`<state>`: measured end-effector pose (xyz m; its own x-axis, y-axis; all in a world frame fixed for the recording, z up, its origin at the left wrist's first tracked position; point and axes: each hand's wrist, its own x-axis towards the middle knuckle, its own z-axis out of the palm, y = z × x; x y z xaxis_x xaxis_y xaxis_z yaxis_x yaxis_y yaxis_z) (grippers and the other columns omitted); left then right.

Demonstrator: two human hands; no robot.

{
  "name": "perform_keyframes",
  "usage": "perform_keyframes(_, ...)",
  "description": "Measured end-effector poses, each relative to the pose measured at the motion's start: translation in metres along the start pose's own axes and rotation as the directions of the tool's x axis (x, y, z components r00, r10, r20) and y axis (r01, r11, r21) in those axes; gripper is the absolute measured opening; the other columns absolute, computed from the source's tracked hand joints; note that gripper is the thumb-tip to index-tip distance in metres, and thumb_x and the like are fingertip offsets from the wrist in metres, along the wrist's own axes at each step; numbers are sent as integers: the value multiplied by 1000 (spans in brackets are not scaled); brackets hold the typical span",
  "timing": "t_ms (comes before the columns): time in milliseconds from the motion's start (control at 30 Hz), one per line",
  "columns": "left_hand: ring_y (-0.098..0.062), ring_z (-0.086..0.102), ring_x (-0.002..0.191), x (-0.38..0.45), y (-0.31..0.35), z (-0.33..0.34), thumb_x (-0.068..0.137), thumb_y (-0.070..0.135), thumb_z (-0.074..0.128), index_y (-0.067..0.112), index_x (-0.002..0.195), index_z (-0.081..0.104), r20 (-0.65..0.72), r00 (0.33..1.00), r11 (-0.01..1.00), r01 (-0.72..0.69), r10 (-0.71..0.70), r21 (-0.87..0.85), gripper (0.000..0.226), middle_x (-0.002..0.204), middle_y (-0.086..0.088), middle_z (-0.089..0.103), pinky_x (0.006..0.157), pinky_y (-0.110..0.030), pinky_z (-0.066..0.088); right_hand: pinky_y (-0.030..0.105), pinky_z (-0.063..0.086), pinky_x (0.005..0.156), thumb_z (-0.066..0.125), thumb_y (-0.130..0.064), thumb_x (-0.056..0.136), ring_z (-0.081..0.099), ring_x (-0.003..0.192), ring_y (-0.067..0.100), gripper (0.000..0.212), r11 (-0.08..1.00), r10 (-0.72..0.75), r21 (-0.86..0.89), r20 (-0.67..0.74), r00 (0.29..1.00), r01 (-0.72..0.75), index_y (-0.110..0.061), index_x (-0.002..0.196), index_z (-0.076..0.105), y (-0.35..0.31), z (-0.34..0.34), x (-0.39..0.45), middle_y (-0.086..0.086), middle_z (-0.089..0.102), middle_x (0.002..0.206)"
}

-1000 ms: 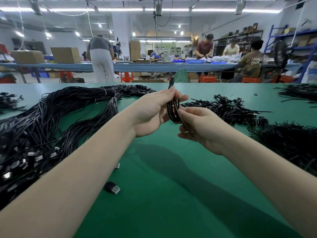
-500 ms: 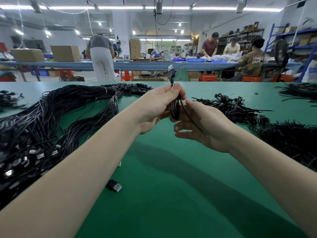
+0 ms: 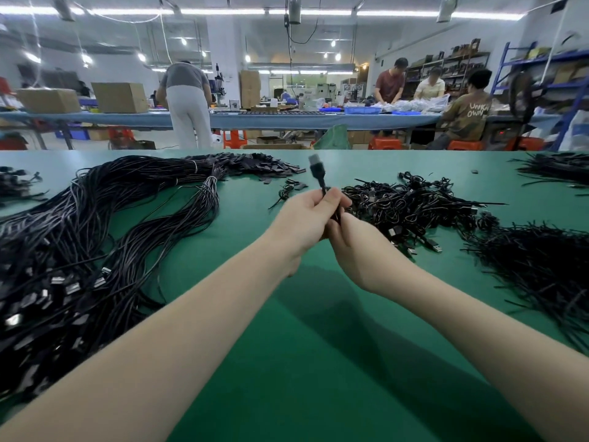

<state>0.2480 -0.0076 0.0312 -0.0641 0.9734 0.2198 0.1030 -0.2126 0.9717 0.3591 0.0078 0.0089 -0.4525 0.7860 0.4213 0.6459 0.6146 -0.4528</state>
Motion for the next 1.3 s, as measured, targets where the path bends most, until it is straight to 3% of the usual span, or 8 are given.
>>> perform_keyframes(133,-23,63,95,-3,-21,11,102,34,39,12,99,67,-54,993,976,111,-102,185,35,102,-10,68,81,-34,52,32,35,63,28,-31,103,49,72,27,27,976,192,-122,78,978,-182,-15,84,40,31,11,2,6,52,79)
perform_keyframes(200,-28,62,100,-3,-32,7,100,35,41,10,104,64,-115,991,861,-3,72,509,34,101,-9,66,82,-36,49,32,33,65,29,-32,103,50,74,27,32,959,256,-149,102,961,-240,-16,77,38,45,10,2,4,50,75)
perform_keyframes(367,-21,51,125,-10,-48,-8,85,9,38,23,129,56,299,780,-104,-291,549,951,50,133,0,56,92,-31,45,38,41,71,29,-35,103,51,78,28,31,954,166,-283,226,960,-99,-17,77,33,54,3,-1,1,47,77)
perform_keyframes(600,-13,58,54,-7,-57,-16,73,25,71,23,79,64,550,744,-399,-405,379,823,10,64,5,56,53,-26,42,31,31,67,27,-32,105,45,75,23,31,962,150,-272,542,827,4,-11,90,44,37,-14,7,3,47,78)
perform_keyframes(733,-10,59,50,-14,-50,-9,77,37,70,25,75,60,543,791,-385,-425,282,819,16,63,4,59,51,-24,35,34,35,70,25,-32,105,51,80,27,27,859,136,-466,606,784,211,-15,90,40,35,-24,4,7,55,89)
perform_keyframes(933,-27,61,93,-22,-51,20,90,11,34,13,107,45,457,866,-277,-397,203,875,20,107,-6,59,69,-33,22,34,24,70,29,-25,101,56,95,25,16,311,-143,-770,541,829,557,-20,97,43,34,-40,-16,2,61,104)
perform_keyframes(1133,-28,57,86,-23,-61,5,97,16,33,18,94,35,267,951,22,-274,157,962,4,105,-5,58,66,-32,28,35,37,75,51,-53,90,57,101,23,38,336,101,-940,97,990,58,-20,108,55,47,-103,0,1,61,105)
perform_keyframes(1300,-27,42,71,-14,-66,-6,103,27,27,17,78,28,237,968,301,-252,88,920,26,85,-5,53,64,-34,30,28,36,65,54,-43,93,55,71,18,37,329,495,-895,-108,862,-301,-18,67,46,116,-129,-21,-5,48,67)
